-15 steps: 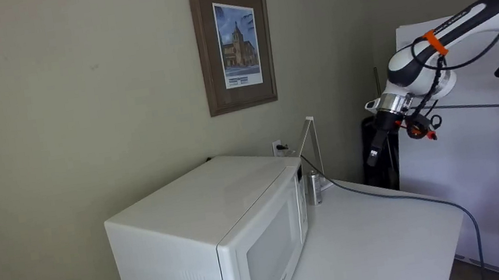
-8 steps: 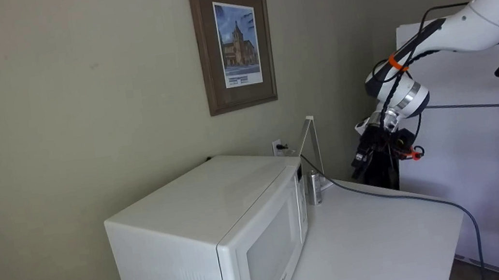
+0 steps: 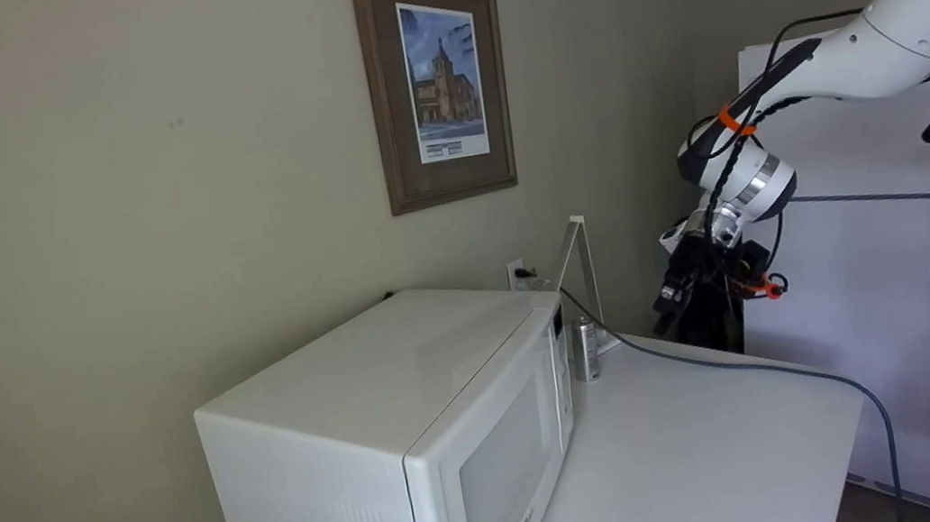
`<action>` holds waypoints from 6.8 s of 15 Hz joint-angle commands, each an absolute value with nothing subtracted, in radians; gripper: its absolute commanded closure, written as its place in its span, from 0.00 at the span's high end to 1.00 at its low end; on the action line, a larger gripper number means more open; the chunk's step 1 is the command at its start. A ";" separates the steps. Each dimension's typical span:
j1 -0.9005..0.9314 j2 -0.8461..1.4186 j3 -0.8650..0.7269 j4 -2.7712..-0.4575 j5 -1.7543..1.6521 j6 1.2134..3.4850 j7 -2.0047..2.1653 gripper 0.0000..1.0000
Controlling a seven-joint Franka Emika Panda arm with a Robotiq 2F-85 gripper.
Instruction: Push the bottom right rectangular button on the microwave to open it
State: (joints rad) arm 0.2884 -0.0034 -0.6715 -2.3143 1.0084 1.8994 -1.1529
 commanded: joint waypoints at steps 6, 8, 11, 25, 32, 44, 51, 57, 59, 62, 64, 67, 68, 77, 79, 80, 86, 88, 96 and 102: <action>-0.059 0.168 -0.412 -2.197 1.141 1.698 -1.120 1.00; -0.134 0.257 -0.367 -2.147 1.190 1.651 -1.091 1.00; -0.204 0.393 -0.305 -2.077 1.238 1.640 -1.028 1.00; -0.280 0.850 -0.153 -1.723 1.387 1.692 -0.961 0.00; -0.279 0.882 -0.148 -1.699 1.389 1.685 -0.943 0.01; -0.273 0.935 -0.128 -1.642 1.423 1.724 -0.930 0.00; -0.262 0.972 -0.095 -1.604 1.486 1.791 -0.914 0.00; -0.252 0.991 -0.085 -1.582 1.508 1.826 -0.884 0.00; -0.252 0.993 -0.084 -1.581 1.519 1.833 -0.888 0.00; -0.255 0.997 -0.073 -1.580 1.550 1.835 -0.917 0.00; -0.249 1.003 -0.072 -1.578 1.568 1.848 -0.932 0.00; -0.240 1.006 -0.070 -1.581 1.592 1.867 -0.964 0.00; -0.242 1.005 -0.066 -1.583 1.612 1.871 -0.979 0.00; -0.197 0.953 -0.118 -1.657 1.502 1.861 -0.844 0.00; -0.180 0.908 -0.135 -1.701 1.475 1.881 -0.821 0.00; -0.166 0.882 -0.146 -1.728 1.455 1.898 -0.806 0.00; -0.114 0.723 -0.155 -1.911 1.301 1.999 -0.759 0.47; -0.101 0.651 -0.150 -1.984 1.265 2.034 -0.749 0.63; 0.008 0.241 -0.118 -2.301 1.121 2.332 -0.600 1.00; 0.067 -0.053 -0.022 -2.506 0.883 2.532 -0.259 1.00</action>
State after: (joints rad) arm 0.0527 0.1141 -0.0600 -2.3720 0.9888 2.4624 -0.4019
